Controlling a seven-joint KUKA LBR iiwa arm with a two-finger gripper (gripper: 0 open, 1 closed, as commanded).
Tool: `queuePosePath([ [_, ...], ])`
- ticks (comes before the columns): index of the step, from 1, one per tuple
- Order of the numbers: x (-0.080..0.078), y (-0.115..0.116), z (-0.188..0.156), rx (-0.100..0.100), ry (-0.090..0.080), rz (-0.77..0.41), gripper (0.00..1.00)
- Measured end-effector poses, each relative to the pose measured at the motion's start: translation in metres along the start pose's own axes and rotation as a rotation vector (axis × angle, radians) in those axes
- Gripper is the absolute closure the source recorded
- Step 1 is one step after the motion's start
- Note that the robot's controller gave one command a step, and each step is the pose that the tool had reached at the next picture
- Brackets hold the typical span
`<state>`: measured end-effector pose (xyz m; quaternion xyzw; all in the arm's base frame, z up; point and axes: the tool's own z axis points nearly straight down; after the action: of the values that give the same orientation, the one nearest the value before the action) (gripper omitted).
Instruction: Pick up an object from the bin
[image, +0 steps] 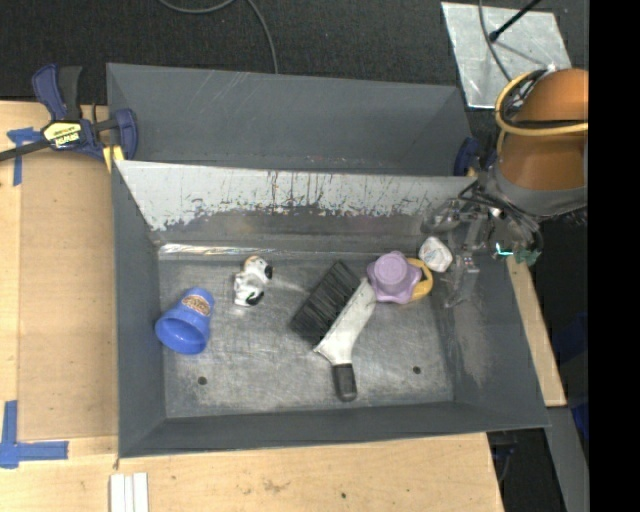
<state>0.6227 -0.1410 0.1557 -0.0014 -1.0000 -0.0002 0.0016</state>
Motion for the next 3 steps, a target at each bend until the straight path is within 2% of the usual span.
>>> queuePosePath([
  [1,-0.001,0.001,-0.004,0.001,-0.005,-0.003,0.0],
  [2,-0.005,0.028,0.083,0.001,-0.006,-0.002,0.0],
  [3,-0.004,0.026,0.074,0.002,-0.009,-0.001,0.0],
])
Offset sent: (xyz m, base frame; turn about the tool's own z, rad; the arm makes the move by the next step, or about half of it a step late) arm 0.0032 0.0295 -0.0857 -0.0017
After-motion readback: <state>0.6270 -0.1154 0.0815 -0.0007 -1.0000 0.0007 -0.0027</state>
